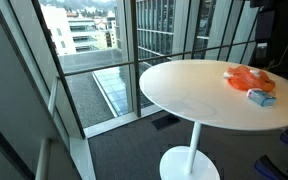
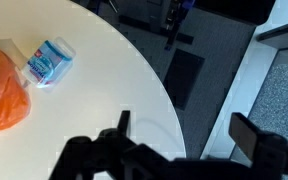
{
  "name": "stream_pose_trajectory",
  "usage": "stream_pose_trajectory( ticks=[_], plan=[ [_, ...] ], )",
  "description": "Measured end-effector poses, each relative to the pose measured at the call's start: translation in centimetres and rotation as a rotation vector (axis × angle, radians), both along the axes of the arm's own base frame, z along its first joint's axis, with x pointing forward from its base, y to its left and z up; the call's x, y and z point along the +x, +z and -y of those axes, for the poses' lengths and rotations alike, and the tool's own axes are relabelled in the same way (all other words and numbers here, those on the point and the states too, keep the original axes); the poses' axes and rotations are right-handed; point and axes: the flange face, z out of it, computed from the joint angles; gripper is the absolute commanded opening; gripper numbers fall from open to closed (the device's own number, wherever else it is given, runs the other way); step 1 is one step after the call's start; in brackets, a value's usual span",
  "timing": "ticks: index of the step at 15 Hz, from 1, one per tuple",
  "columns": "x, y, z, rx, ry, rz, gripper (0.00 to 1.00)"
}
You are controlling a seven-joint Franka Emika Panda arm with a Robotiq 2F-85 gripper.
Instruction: Pull the plastic bag upright on the table
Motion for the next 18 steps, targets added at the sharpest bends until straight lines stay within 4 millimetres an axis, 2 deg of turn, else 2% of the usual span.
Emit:
stream_pose_trajectory(
  ticks=[4, 7, 13, 18],
  plan=[
    [1.4, 1.5, 1.9, -0.007, -0.048, 0.037, 1.00],
    [2.7, 2.9, 4.1, -0.015, -0.104, 0.073, 1.00],
    [4.9, 4.2, 11.0, -0.002, -0.274, 0.129, 1.00],
    [5.8, 4.5, 16.7, -0.001, -0.407, 0.198, 1.00]
  ],
)
